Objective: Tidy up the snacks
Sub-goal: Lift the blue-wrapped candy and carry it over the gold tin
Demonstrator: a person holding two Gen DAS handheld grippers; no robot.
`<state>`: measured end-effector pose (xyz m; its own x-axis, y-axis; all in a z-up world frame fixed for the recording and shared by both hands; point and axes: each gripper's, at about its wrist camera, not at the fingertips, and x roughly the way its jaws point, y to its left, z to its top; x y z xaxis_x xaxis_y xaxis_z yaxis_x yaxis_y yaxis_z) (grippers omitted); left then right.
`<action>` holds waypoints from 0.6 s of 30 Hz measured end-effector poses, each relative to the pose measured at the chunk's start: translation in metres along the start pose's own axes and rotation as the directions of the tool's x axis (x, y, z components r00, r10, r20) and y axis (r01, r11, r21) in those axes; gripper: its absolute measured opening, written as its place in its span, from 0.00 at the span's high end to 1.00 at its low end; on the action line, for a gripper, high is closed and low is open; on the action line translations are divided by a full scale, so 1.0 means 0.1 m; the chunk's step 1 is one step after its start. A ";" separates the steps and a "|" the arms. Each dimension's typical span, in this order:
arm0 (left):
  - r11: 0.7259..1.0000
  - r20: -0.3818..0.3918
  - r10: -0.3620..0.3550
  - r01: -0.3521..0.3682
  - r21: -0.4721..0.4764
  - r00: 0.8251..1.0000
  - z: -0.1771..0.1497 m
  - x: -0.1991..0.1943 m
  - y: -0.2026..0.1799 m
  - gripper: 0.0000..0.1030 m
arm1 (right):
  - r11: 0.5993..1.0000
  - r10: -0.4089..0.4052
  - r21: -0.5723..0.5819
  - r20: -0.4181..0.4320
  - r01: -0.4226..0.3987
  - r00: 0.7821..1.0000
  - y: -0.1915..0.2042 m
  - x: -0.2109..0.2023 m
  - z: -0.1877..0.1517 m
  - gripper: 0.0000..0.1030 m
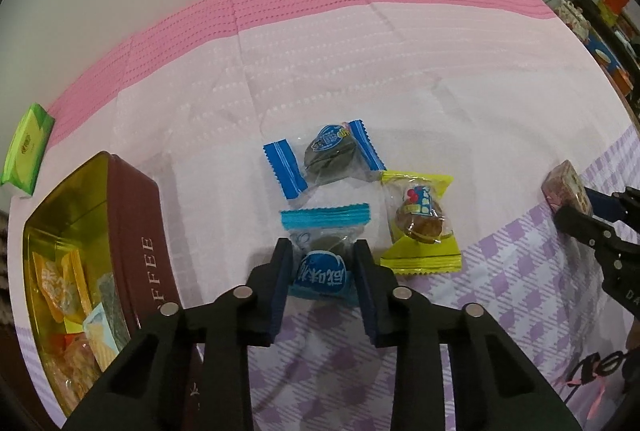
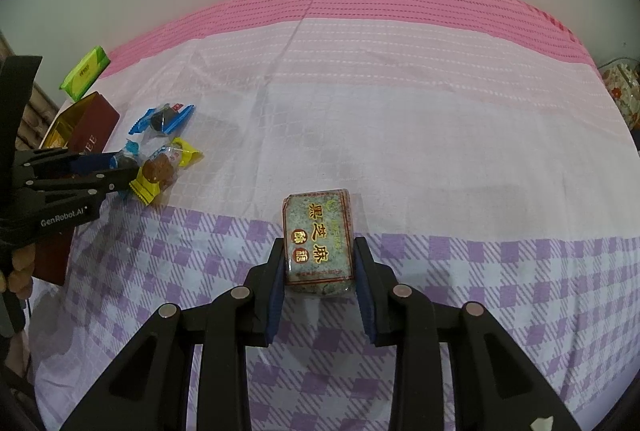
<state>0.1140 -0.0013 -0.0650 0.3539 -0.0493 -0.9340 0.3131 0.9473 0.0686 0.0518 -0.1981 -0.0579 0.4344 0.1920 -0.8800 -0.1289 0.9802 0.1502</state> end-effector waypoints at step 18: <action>0.999 0.053 -0.011 0.013 -0.047 0.999 -0.22 -0.44 0.06 0.72 | 0.999 -0.033 -0.009 0.002 0.033 0.999 0.07 0.00 -0.01 0.70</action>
<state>0.0811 0.0136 -0.0312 0.3963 -0.0763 -0.9150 0.2758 0.9604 0.0394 0.0505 -0.1915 -0.0577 0.4406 0.1601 -0.8833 -0.1228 0.9855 0.1174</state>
